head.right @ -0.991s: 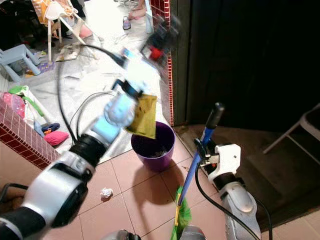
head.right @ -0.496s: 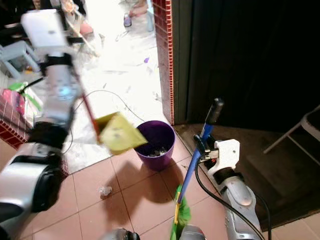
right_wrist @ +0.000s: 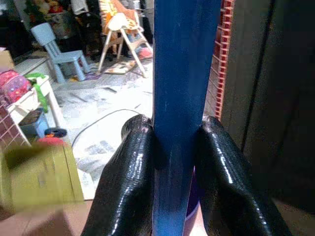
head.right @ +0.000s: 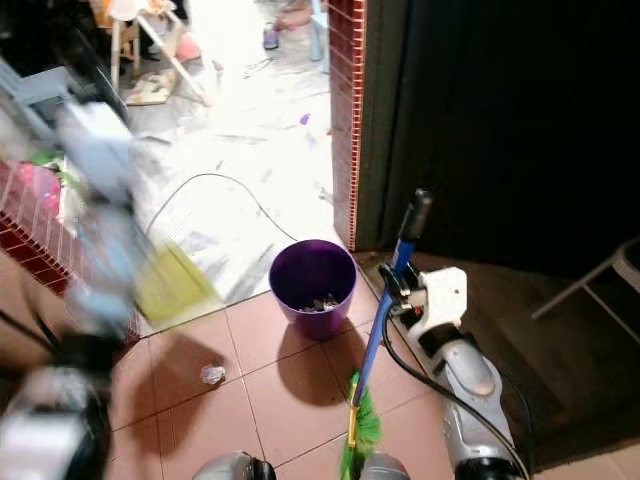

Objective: Sweep floor

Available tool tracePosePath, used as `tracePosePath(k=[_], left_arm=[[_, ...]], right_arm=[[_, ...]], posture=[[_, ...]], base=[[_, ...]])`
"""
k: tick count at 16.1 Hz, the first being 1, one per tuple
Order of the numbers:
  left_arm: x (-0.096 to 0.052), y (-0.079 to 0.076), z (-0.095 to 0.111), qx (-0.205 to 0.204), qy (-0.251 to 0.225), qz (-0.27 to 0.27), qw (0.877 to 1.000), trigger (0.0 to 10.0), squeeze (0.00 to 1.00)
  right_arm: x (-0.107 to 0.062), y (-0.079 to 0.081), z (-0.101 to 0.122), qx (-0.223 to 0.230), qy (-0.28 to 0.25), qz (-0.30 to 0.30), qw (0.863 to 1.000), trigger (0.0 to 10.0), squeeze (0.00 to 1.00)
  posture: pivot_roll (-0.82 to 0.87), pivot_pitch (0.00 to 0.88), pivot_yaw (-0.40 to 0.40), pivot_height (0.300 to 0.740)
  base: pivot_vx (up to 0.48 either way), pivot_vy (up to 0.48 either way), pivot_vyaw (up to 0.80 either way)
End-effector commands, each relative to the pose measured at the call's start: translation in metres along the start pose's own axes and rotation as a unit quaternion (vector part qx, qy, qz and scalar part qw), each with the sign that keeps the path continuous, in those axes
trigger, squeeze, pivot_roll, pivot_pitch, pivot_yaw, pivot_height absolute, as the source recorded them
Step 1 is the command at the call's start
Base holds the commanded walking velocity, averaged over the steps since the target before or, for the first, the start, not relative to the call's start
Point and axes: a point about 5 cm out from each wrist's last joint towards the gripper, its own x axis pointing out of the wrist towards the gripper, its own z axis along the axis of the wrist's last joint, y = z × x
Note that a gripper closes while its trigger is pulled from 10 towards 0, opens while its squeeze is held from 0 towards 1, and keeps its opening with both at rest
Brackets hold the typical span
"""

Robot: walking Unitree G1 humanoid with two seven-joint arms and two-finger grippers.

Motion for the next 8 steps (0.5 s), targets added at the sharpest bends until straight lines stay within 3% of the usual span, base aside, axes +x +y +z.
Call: tracePosePath(k=[1, 3, 6, 8], left_arm=[[0.003, 0.001, 0.006, 0.001, -0.009, -0.002, 1.000, 10.0, 0.00], [-0.011, -0.002, -0.001, 0.014, 0.011, -0.024, 1.000, 10.0, 0.00], [-0.016, -0.002, -0.003, 0.012, 0.028, -0.039, 0.999, 10.0, 0.00], [-0.028, -0.013, -0.019, -0.021, 0.091, -0.078, 0.993, 10.0, 0.00]], right_arm=[[0.003, 0.001, 0.002, -0.006, -0.004, 0.006, 1.000, 10.0, 0.00], [0.006, 0.000, 0.002, -0.009, -0.005, 0.008, 1.000, 10.0, 0.00], [0.008, 0.000, 0.002, -0.010, -0.006, 0.009, 1.000, 10.0, 0.00], [0.009, 0.002, 0.001, -0.007, -0.003, 0.012, 1.000, 10.0, 0.00]], posture=[[-0.15, 0.000, 0.051, 0.740], [-0.14, 0.000, 0.049, 0.740], [-0.15, 0.000, 0.050, 0.740], [-0.15, 0.000, 0.050, 0.740]], base=[[0.000, 0.000, 0.00], [0.000, 0.000, 0.00], [0.000, 0.000, 0.00], [0.000, 0.000, 0.00]])
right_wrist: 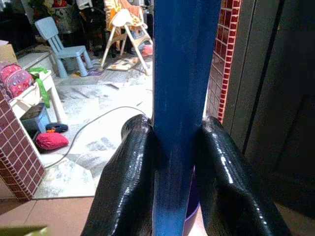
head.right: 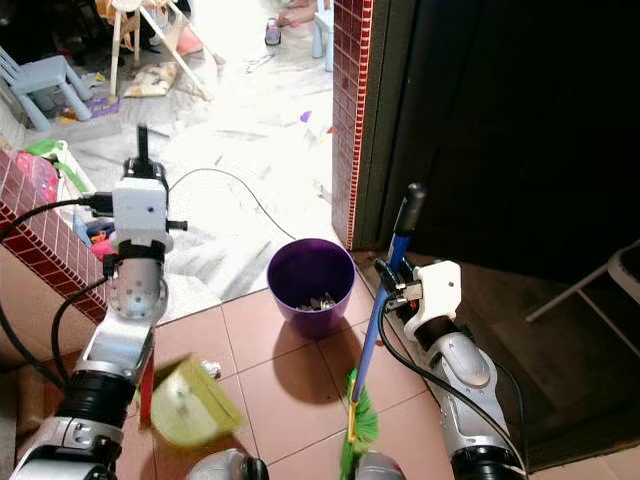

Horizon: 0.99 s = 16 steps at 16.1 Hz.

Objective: Sweep floor

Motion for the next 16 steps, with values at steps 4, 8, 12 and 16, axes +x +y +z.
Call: tracePosePath(k=[4, 8, 12, 16], left_arm=[[-0.026, -0.033, -0.034, -0.064, 0.104, -0.090, 0.988, 10.0, 0.00], [-0.042, -0.041, -0.055, -0.059, 0.151, -0.127, 0.978, 10.0, 0.00], [-0.058, -0.042, -0.075, -0.052, 0.173, -0.133, 0.975, 10.0, 0.00], [-0.058, -0.055, -0.082, -0.118, 0.191, -0.180, 0.958, 10.0, 0.00]], right_arm=[[0.024, 0.013, 0.010, 0.007, -0.022, 0.021, 1.000, 10.0, 0.00], [0.040, 0.031, 0.007, 0.022, -0.014, 0.054, 0.998, 10.0, 0.00], [0.051, 0.050, 0.005, 0.040, -0.021, 0.079, 0.996, 10.0, 0.00], [0.057, 0.054, -0.004, 0.051, -0.028, 0.041, 0.998, 10.0, 0.00]], posture=[[-0.15, 0.000, 0.062, 0.740], [-0.14, 0.000, 0.069, 0.740], [-0.14, 0.000, 0.084, 0.740], [-0.14, 0.000, 0.093, 0.740]], base=[[0.000, 0.000, 0.00], [0.000, 0.000, 0.00], [0.000, 0.000, 0.00], [0.000, 0.000, 0.00]])
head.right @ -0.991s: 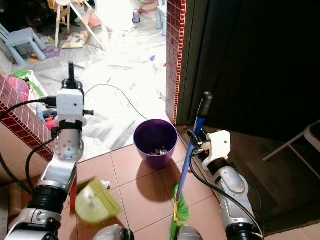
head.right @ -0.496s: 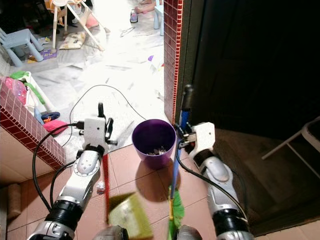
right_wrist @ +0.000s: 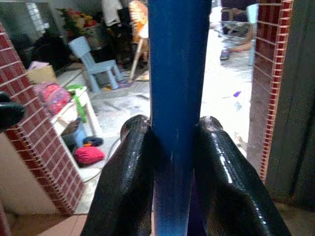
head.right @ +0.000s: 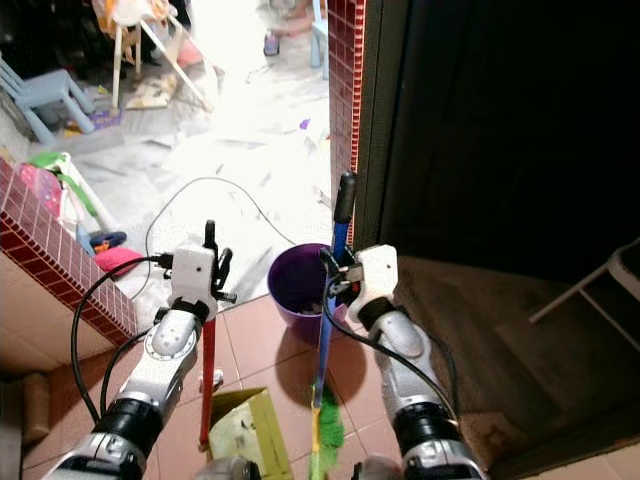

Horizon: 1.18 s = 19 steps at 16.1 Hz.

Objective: Sweep floor

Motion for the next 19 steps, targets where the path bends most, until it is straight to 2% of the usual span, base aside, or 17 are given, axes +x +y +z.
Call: tracePosePath(k=[1, 2, 3, 5, 6, 9, 10, 13, 15, 16, 17, 19], left_arm=[[0.001, -0.012, -0.006, -0.017, 0.017, -0.037, 0.999, 10.0, 0.00], [0.005, -0.017, -0.001, -0.008, 0.006, -0.049, 0.999, 10.0, 0.00], [0.007, -0.023, 0.003, -0.023, -0.001, -0.070, 0.997, 10.0, 0.00], [0.012, -0.025, 0.011, 0.011, -0.022, -0.067, 0.997, 10.0, 0.00], [0.014, -0.026, 0.012, 0.008, -0.026, -0.076, 0.997, 10.0, 0.00], [0.018, -0.029, 0.017, -0.064, -0.031, -0.069, 0.995, 10.0, 0.00], [0.023, -0.031, 0.027, -0.090, -0.044, -0.063, 0.993, 10.0, 0.00], [0.029, -0.032, 0.039, -0.113, -0.065, -0.048, 0.990, 10.0, 0.00], [0.026, -0.021, 0.028, -0.107, -0.050, -0.030, 0.993, 10.0, 0.00], [0.017, -0.012, 0.008, -0.078, -0.014, -0.025, 0.997, 10.0, 0.00], [0.008, -0.005, -0.008, -0.091, 0.014, -0.015, 0.996, 10.0, 0.00], [-0.002, 0.007, -0.019, -0.094, 0.019, 0.010, 0.995, 10.0, 0.00]], right_arm=[[0.008, 0.000, 0.011, -0.024, -0.027, -0.014, 0.999, 10.0, 0.00], [0.010, 0.000, 0.012, -0.034, -0.030, -0.017, 0.999, 10.0, 0.00], [0.011, -0.001, 0.013, -0.034, -0.033, -0.019, 0.999, 10.0, 0.00], [0.010, -0.006, 0.014, -0.038, -0.031, -0.023, 0.999, 10.0, 0.00], [0.008, -0.008, 0.013, -0.039, -0.034, -0.023, 0.998, 10.0, 0.00], [0.005, -0.014, 0.012, -0.049, -0.034, -0.031, 0.998, 10.0, 0.00], [0.004, -0.016, 0.012, -0.054, -0.036, -0.036, 0.997, 10.0, 0.00], [0.002, -0.022, 0.013, -0.061, -0.037, -0.042, 0.997, 10.0, 0.00], [0.000, -0.029, 0.015, -0.073, -0.038, -0.045, 0.996, 10.0, 0.00], [-0.002, -0.033, 0.016, -0.079, -0.036, -0.048, 0.995, 10.0, 0.00], [-0.003, -0.035, 0.016, -0.081, -0.035, -0.047, 0.995, 10.0, 0.00], [-0.005, -0.035, 0.015, -0.086, -0.032, -0.037, 0.995, 10.0, 0.00]], posture=[[-0.14, 0.000, 0.097, 0.740], [-0.14, 0.000, 0.101, 0.740], [-0.14, 0.000, 0.102, 0.740], [-0.15, 0.000, 0.100, 0.740], [-0.15, 0.000, 0.095, 0.740], [-0.16, 0.000, 0.090, 0.740], [-0.16, 0.000, 0.087, 0.740], [-0.16, 0.000, 0.081, 0.740], [-0.16, 0.000, 0.080, 0.740], [-0.16, 0.000, 0.073, 0.740], [-0.15, 0.000, 0.062, 0.740], [-0.15, 0.000, 0.049, 0.740]], base=[[0.000, 0.000, 0.00], [0.000, 0.000, 0.00], [0.000, 0.000, 0.00], [0.000, 0.000, 0.00], [0.000, 0.000, 0.00], [0.000, 0.000, 0.00], [0.000, 0.000, 0.00], [0.000, 0.000, 0.00], [0.000, 0.000, 0.00], [0.000, 0.000, 0.00], [0.000, 0.000, 0.00], [0.000, 0.000, 0.00]])
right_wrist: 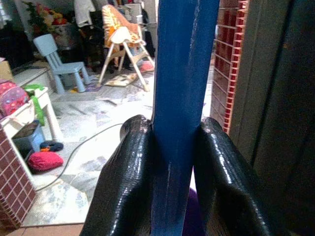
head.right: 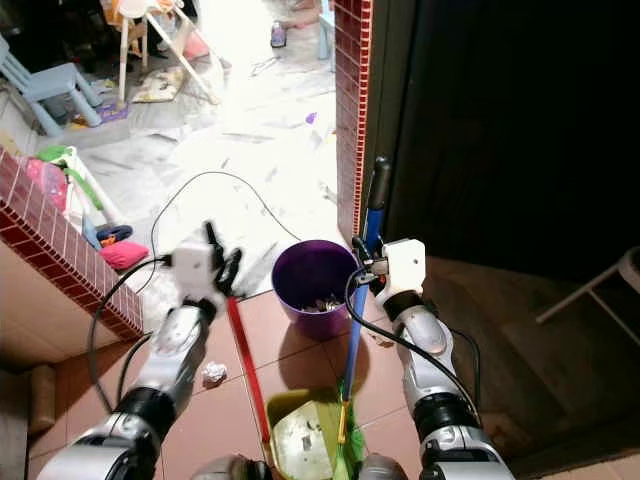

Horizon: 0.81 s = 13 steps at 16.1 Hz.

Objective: Sweep floor

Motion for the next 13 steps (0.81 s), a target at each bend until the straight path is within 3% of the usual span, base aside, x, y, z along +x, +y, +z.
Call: tracePosePath(k=[1, 3, 5, 9, 13], left_arm=[[-0.007, 0.013, -0.010, 0.000, 0.022, 0.026, 0.999, 10.0, 0.00], [-0.009, 0.027, -0.016, -0.040, 0.049, 0.075, 0.995, 10.0, 0.00], [-0.006, 0.029, -0.015, -0.060, 0.047, 0.073, 0.994, 10.0, 0.00], [0.002, 0.027, -0.004, -0.053, 0.028, 0.054, 0.997, 10.0, 0.00], [0.013, 0.017, 0.014, -0.075, -0.015, 0.024, 0.997, 10.0, 0.00]], right_arm=[[0.002, 0.001, 0.005, -0.016, -0.009, 0.016, 1.000, 10.0, 0.00], [0.003, 0.002, 0.006, -0.017, -0.012, 0.021, 1.000, 10.0, 0.00], [0.003, 0.001, 0.008, -0.021, -0.018, 0.026, 0.999, 10.0, 0.00], [0.002, -0.019, 0.019, -0.030, -0.031, 0.012, 0.999, 10.0, 0.00], [-0.025, -0.038, 0.017, -0.052, -0.020, 0.001, 0.998, 10.0, 0.00]], posture=[[-0.15, 0.000, 0.046, 0.740], [-0.15, 0.000, 0.041, 0.740], [-0.15, 0.000, 0.039, 0.740], [-0.16, 0.000, 0.046, 0.740], [-0.18, 0.000, 0.042, 0.740]], base=[[0.000, 0.000, 0.00], [0.000, 0.000, 0.00], [0.000, 0.000, 0.00], [0.000, 0.000, 0.00], [0.000, 0.000, 0.00]])
